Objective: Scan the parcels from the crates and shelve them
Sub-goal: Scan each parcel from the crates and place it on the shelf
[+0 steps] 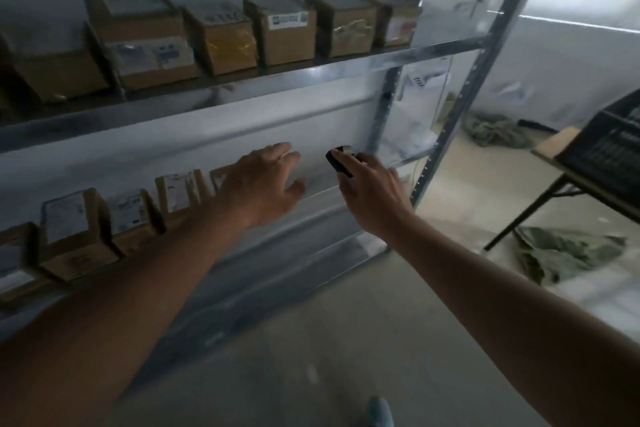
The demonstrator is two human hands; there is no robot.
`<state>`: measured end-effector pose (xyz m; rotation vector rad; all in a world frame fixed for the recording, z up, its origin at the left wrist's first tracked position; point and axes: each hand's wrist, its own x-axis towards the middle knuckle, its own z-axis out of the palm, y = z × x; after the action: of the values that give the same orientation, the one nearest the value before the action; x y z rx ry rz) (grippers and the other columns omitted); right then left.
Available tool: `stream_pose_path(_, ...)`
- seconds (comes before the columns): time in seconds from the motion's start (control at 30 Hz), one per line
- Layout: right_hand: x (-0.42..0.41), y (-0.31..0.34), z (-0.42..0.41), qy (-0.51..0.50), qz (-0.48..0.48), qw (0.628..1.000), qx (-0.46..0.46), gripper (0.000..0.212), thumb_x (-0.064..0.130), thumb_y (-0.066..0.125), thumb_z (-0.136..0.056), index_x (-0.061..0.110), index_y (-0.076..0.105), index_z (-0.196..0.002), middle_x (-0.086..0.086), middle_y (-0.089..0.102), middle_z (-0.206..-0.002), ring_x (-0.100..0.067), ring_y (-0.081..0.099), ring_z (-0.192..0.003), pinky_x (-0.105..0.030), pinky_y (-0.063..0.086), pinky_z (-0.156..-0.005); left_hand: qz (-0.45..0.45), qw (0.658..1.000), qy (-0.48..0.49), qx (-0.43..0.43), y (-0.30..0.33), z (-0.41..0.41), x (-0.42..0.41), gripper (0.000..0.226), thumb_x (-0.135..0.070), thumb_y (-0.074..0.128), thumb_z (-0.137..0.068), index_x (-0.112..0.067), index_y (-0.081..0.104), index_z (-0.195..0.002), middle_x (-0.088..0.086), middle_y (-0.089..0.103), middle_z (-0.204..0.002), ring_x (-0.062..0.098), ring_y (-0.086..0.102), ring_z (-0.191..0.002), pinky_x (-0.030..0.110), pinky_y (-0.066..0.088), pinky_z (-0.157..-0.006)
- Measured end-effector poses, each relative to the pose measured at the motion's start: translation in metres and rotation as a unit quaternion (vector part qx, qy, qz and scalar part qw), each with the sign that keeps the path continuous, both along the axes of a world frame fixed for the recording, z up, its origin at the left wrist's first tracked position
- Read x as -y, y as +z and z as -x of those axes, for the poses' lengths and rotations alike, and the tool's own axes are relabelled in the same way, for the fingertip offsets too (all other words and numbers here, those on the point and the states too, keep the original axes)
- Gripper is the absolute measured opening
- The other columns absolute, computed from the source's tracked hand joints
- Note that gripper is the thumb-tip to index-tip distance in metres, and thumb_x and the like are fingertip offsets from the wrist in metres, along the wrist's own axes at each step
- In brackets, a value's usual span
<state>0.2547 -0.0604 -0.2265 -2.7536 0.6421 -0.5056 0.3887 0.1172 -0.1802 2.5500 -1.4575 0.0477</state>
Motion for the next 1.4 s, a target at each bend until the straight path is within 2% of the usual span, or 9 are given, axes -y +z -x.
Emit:
stream_pose_path(0.2, 0.041, 0.032, 0.098, -0.078, 0.024, 0.996, 0.035, 0.05, 0.04, 0.046, -0.109, 0.048, 0.037, -0.158, -0.009, 0.055, -0.15, -0.044, 0.065, -0.105, -0.05, 0.056, -0.09, 0.024, 0.996, -0.084, 0.038, 0.031, 0.08, 0.066, 0.06, -0.047, 0.053, -0.104, -0.012, 0.051, -0.153, 0.009, 0.045, -0.162, 0.032, 0.048, -0.144, 0.049, 0.04, -0.117)
stream_pose_path(0.4, 0.103, 0.042, 0.212, -0.146, 0.03, 0.987, 0.051, 0.047, 0.039, 0.047, -0.11, 0.049, 0.039, -0.155, -0.011, 0.055, -0.148, -0.046, 0.064, -0.102, -0.051, 0.055, -0.087, 0.034, 0.987, -0.152, 0.045, 0.044, 0.178, 0.159, 0.063, -0.051, 0.051, -0.105, -0.015, 0.047, -0.156, 0.008, 0.046, -0.162, 0.031, 0.05, -0.142, 0.047, 0.041, -0.115)
stream_pose_path(0.63, 0.197, 0.05, 0.357, -0.225, 0.032, 0.972, 0.058, 0.05, 0.04, 0.05, -0.109, 0.045, 0.037, -0.156, -0.013, 0.056, -0.147, -0.046, 0.065, -0.105, -0.053, 0.057, -0.087, 0.056, 0.975, -0.214, 0.011, 0.039, 0.306, 0.284, 0.066, -0.057, 0.049, -0.104, -0.02, 0.044, -0.158, 0.005, 0.044, -0.164, 0.029, 0.046, -0.146, 0.05, 0.041, -0.118)
stream_pose_path(0.87, 0.28, 0.041, 0.477, -0.287, 0.016, 0.954, 0.089, 0.048, 0.038, 0.054, -0.106, 0.039, 0.048, -0.153, -0.013, 0.059, -0.144, -0.041, 0.068, -0.101, -0.055, 0.058, -0.085, 0.049, 0.961, -0.272, -0.015, 0.036, 0.408, 0.406, 0.067, -0.056, 0.05, -0.103, -0.018, 0.044, -0.158, 0.007, 0.044, -0.163, 0.028, 0.046, -0.146, 0.051, 0.043, -0.116)
stream_pose_path(0.93, 0.308, 0.038, 0.502, -0.309, 0.015, 0.947, 0.09, 0.05, 0.045, 0.048, -0.105, 0.041, 0.044, -0.154, -0.011, 0.058, -0.143, -0.04, 0.069, -0.103, -0.055, 0.059, -0.083, 0.05, 0.955, -0.293, -0.018, 0.036, 0.431, 0.442, 0.066, -0.053, 0.052, -0.103, -0.017, 0.044, -0.157, 0.007, 0.045, -0.162, 0.028, 0.047, -0.145, 0.051, 0.044, -0.116)
stream_pose_path(1.1, 0.389, 0.028, 0.548, -0.36, 0.019, 0.927, 0.098, 0.048, 0.039, 0.054, -0.107, 0.035, 0.051, -0.155, -0.012, 0.059, -0.142, -0.037, 0.07, -0.104, -0.054, 0.059, -0.083, 0.048, 0.936, -0.346, -0.033, 0.032, 0.468, 0.548, 0.064, -0.05, 0.055, -0.102, -0.016, 0.047, -0.155, 0.004, 0.049, -0.158, 0.026, 0.051, -0.141, 0.049, 0.046, -0.113)
stream_pose_path(1.2, 0.448, 0.019, 0.566, -0.392, 0.012, 0.916, 0.081, 0.052, 0.047, 0.046, -0.106, 0.038, 0.045, -0.156, -0.011, 0.057, -0.144, -0.039, 0.069, -0.102, -0.054, 0.059, -0.083, 0.05, 0.923, -0.379, -0.04, 0.025, 0.484, 0.622, 0.065, -0.051, 0.056, -0.101, -0.015, 0.048, -0.155, 0.005, 0.05, -0.157, 0.026, 0.051, -0.141, 0.047, 0.047, -0.112)
stream_pose_path(1.33, 0.526, 0.01, 0.584, -0.439, 0.0, 0.895, 0.073, 0.053, 0.05, 0.041, -0.105, 0.039, 0.046, -0.157, -0.011, 0.056, -0.145, -0.041, 0.068, -0.1, -0.054, 0.058, -0.087, 0.042, 0.906, -0.417, -0.057, 0.018, 0.504, 0.718, 0.064, -0.048, 0.058, -0.102, -0.017, 0.045, -0.157, 0.004, 0.046, -0.16, 0.026, 0.048, -0.143, 0.043, 0.041, -0.113)
stream_pose_path(1.4, 0.562, 0.008, 0.592, -0.461, -0.005, 0.885, 0.072, 0.049, 0.045, 0.046, -0.107, 0.038, 0.049, -0.156, -0.012, 0.057, -0.143, -0.04, 0.067, -0.102, -0.053, 0.056, -0.091, 0.03, 0.899, -0.432, -0.059, 0.015, 0.511, 0.765, 0.065, -0.048, 0.058, -0.102, -0.018, 0.044, -0.158, 0.003, 0.045, -0.161, 0.025, 0.048, -0.143, 0.042, 0.041, -0.112)
